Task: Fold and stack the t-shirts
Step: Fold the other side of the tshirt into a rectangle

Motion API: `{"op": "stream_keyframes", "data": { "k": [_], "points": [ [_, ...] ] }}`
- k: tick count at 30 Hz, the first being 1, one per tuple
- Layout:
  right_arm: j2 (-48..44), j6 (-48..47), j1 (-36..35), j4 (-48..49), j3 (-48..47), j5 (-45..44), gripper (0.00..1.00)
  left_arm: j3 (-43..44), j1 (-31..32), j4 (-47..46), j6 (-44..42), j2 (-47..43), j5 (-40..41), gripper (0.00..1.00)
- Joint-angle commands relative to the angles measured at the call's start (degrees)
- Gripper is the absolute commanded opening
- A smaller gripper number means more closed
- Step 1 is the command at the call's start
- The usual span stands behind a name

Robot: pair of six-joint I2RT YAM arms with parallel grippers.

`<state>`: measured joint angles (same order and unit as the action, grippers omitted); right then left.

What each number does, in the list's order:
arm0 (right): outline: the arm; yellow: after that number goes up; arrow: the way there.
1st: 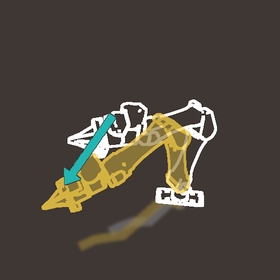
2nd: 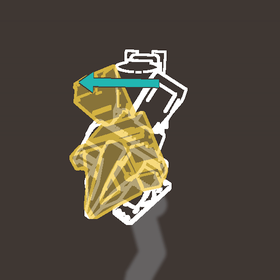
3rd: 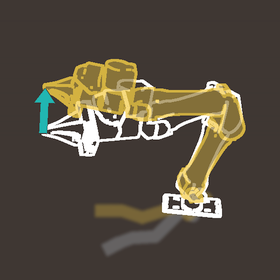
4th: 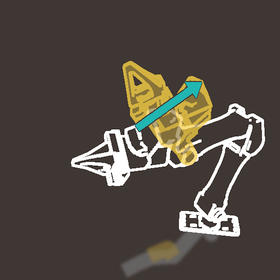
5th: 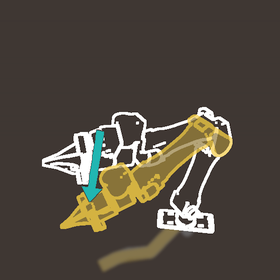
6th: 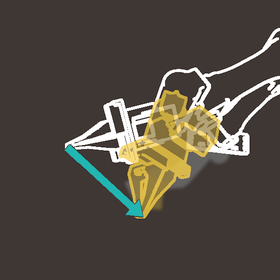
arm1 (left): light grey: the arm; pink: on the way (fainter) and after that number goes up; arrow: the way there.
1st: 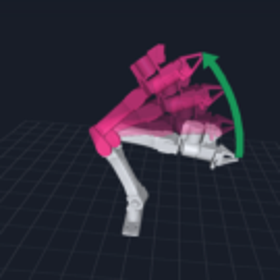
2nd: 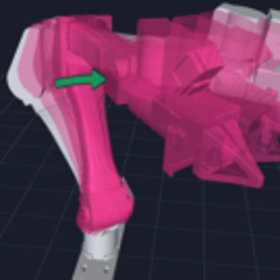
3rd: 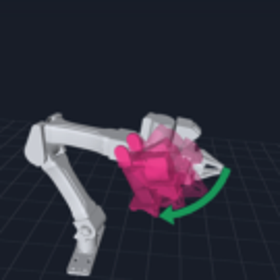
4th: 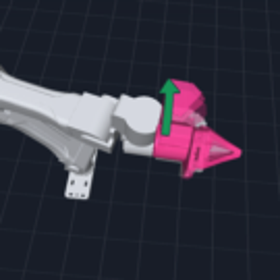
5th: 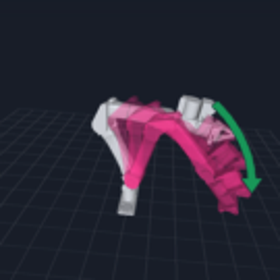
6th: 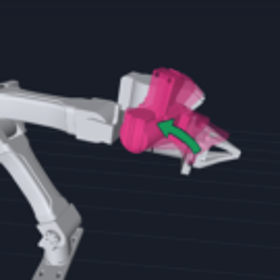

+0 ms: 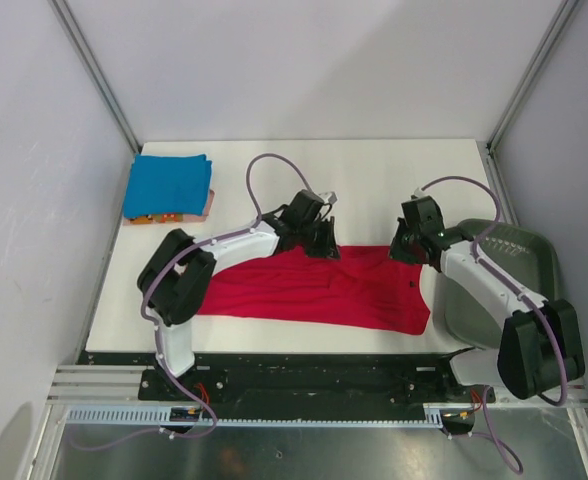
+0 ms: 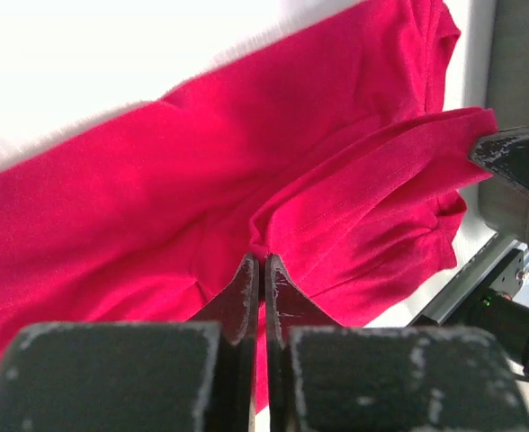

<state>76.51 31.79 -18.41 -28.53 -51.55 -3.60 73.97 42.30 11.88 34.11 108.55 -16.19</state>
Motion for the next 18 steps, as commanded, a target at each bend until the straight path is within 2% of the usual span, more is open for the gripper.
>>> {"op": "stream_keyframes", "data": {
  "k": [1,10,18],
  "points": [
    [-4.9,1.7,-1.6,-4.0,-1.1,0.1,0.0,-2.6,1.0,-1.5,0.5,-5.0,-1.1,0.0],
    [-11.4,3.7,-3.9,-8.9,0.3,0.2,0.0,-7.1,1.6,-1.5,0.9,-7.6,-1.2,0.0],
    [-12.9,5.1,-5.3,-8.2,6.4,-0.7,0.0,-8.8,3.4,-1.6,0.9,-6.5,-0.9,0.03]
  ]
}}
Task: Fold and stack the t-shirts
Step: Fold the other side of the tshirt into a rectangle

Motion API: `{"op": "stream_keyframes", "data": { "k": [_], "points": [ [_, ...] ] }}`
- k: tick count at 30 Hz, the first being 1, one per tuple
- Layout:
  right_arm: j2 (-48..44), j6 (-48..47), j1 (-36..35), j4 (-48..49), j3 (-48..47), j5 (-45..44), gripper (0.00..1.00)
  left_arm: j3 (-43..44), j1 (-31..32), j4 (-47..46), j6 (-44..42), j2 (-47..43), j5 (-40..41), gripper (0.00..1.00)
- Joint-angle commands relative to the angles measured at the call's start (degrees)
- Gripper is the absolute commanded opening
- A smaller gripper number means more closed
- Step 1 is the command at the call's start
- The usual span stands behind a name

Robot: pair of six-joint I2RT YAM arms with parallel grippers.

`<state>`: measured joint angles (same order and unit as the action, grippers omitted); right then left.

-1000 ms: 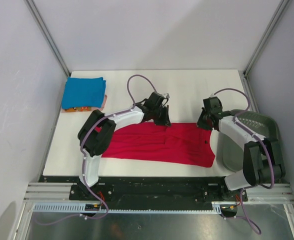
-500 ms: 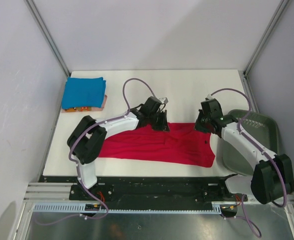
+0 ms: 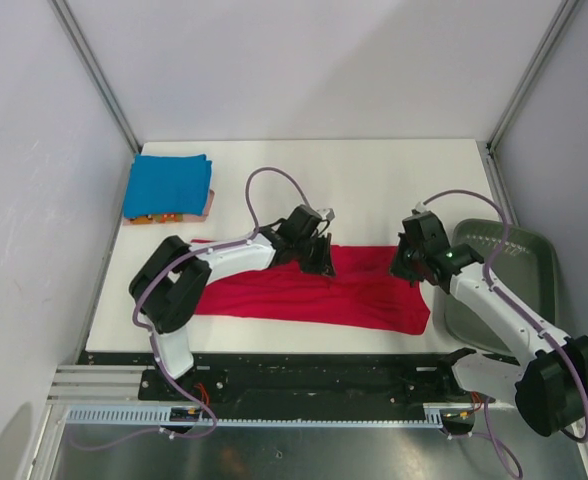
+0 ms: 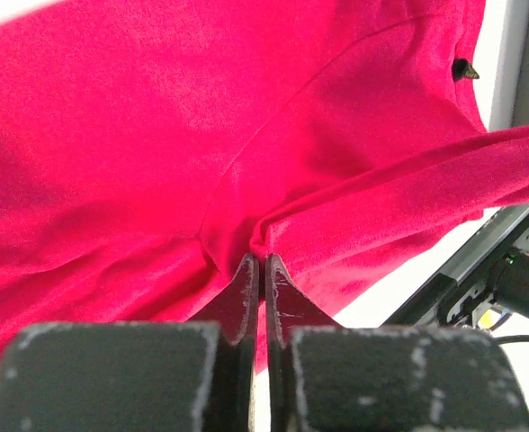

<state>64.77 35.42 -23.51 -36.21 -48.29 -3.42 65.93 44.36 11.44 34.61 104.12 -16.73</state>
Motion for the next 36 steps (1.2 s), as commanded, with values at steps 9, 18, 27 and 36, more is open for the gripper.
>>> {"op": "stream_keyframes", "data": {
  "k": [9,18,27,36],
  "points": [
    [0.8,2.5,-0.4,4.7,11.1,0.4,0.0,-1.4,2.3,-1.6,0.5,0.8,-0.1,0.09],
    [0.4,2.8,-0.8,6.4,13.1,2.4,0.0,-1.6,2.3,-1.6,1.0,1.5,1.7,0.12],
    [1.6,3.8,-1.8,8.7,14.5,4.3,0.0,-1.4,2.3,-1.5,1.1,1.9,3.6,0.11],
    [2.6,4.3,-3.1,8.0,14.9,3.7,0.06,-1.4,1.9,-1.4,0.9,2.1,3.4,0.12]
  ]
}}
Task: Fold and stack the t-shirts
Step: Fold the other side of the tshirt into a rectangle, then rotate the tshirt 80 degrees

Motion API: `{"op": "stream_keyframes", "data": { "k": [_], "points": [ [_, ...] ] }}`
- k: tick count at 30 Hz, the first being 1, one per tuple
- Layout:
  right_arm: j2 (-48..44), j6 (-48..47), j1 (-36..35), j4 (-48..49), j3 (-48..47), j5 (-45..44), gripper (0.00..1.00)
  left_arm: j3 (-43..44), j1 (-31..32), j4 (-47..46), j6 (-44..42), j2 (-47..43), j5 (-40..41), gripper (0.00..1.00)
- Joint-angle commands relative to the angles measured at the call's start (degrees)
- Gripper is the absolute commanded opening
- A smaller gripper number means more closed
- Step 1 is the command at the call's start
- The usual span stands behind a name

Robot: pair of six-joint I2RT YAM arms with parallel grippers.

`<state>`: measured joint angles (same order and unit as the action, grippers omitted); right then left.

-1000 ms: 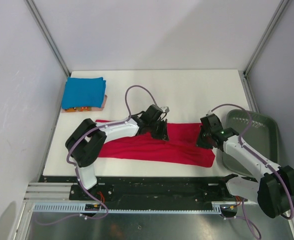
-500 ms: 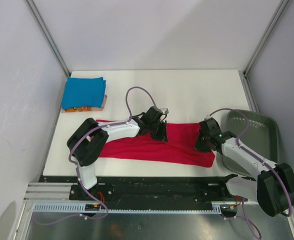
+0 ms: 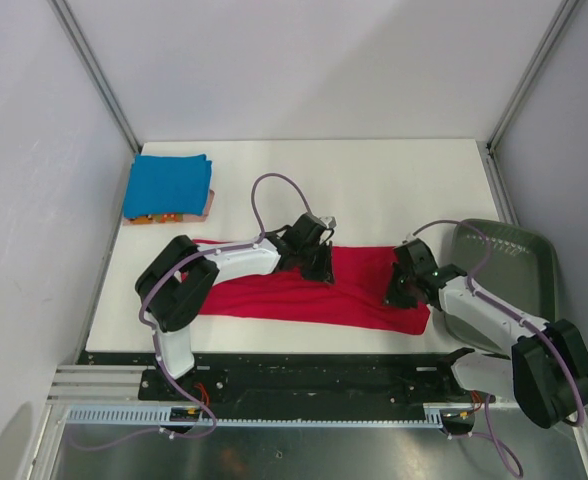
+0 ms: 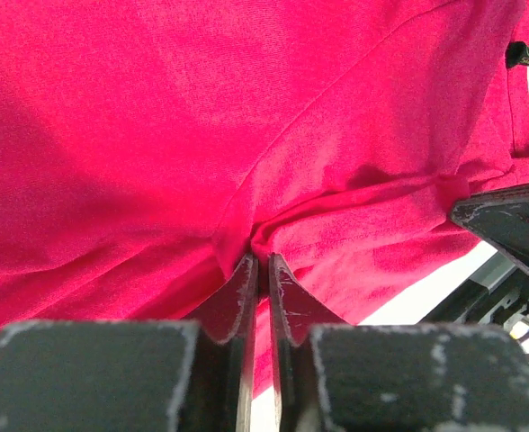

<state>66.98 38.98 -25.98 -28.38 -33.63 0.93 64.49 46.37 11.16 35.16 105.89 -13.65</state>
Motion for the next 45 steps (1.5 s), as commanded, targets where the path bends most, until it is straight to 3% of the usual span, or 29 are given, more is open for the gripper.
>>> {"op": "stream_keyframes", "data": {
  "k": [1,5,7,9,13,23,30,45],
  "points": [
    [0.1,0.6,-0.6,-0.6,0.2,-1.7,0.1,0.1,-0.1,-1.2,0.1,0.4,0.2,0.13],
    [-2.7,1.0,-0.7,-3.6,0.2,-2.8,0.36,-0.1,-0.5,-1.2,-0.2,-0.1,0.0,0.2],
    [-5.0,1.6,-0.7,-5.2,-0.2,-2.5,0.45,-0.2,-0.9,-1.2,-0.4,-0.9,-0.5,0.35],
    [-7.3,2.3,-0.7,-7.3,-0.7,-2.8,0.48,-0.4,-1.1,-1.2,-0.9,-2.2,-0.8,0.45],
    [-10.1,5.7,-0.5,-11.1,-1.5,-3.3,0.48,-1.1,-1.9,-1.0,-1.3,-6.1,-1.0,0.55],
    [-12.6,23.8,-5.0,-18.3,-0.1,-3.9,0.49,-5.7,-6.5,0.5,-1.3,-14.6,-1.4,0.56],
    [-14.3,34.8,-5.2,-14.5,5.8,-2.4,0.49,-8.4,-7.4,0.5,-1.4,-17.9,-1.5,0.56],
    [-10.4,39.5,-3.7,-9.3,7.1,-14.2,0.42,-11.8,-10.6,0.9,-2.5,-23.1,-2.9,0.56]
  ]
}}
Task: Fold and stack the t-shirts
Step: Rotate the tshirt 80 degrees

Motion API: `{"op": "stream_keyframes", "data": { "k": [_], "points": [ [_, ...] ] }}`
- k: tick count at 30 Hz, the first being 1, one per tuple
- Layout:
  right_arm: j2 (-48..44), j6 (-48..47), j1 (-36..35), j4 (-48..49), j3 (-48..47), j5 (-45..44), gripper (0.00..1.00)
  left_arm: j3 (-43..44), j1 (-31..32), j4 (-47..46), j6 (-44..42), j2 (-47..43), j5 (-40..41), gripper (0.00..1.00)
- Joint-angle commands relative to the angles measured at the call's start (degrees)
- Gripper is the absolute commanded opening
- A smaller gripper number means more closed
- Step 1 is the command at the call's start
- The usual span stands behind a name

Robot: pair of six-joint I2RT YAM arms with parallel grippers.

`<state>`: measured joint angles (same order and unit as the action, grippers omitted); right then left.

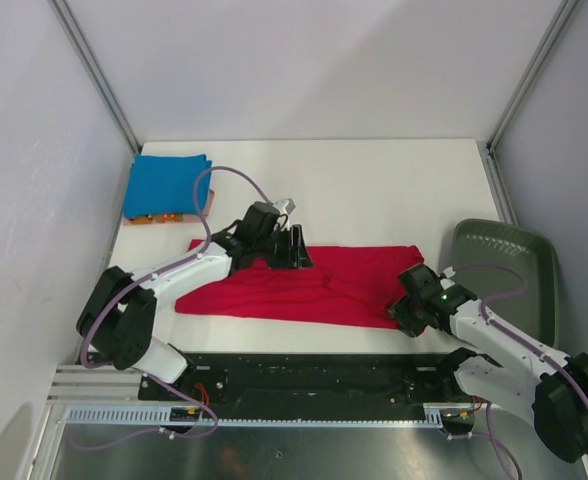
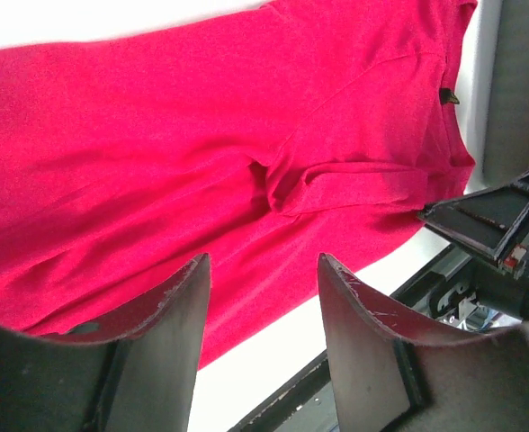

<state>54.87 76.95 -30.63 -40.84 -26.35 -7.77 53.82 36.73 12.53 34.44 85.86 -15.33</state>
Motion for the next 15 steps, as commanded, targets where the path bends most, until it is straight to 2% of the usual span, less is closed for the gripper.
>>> {"op": "stream_keyframes", "data": {
  "k": [1,5,10,15],
  "points": [
    [2.6,1.2,1.5,3.9,-0.2,-5.6,0.42,-1.3,-1.2,-0.3,-1.9,-3.4,-1.4,0.56],
    [5.6,-0.1,4.2,6.8,-0.2,-5.6,0.41,-1.7,-2.3,0.2,-2.5,-4.6,-1.8,0.56],
    [9.9,-5.3,11.5,14.8,-1.4,-3.4,0.39,-1.5,-3.7,1.2,-3.2,-5.5,-2.8,0.56],
    [23.8,-12.8,18.5,21.9,-11.8,-2.7,0.39,-0.9,-4.3,2.1,-4.1,-5.2,-3.3,0.56]
  ]
}}
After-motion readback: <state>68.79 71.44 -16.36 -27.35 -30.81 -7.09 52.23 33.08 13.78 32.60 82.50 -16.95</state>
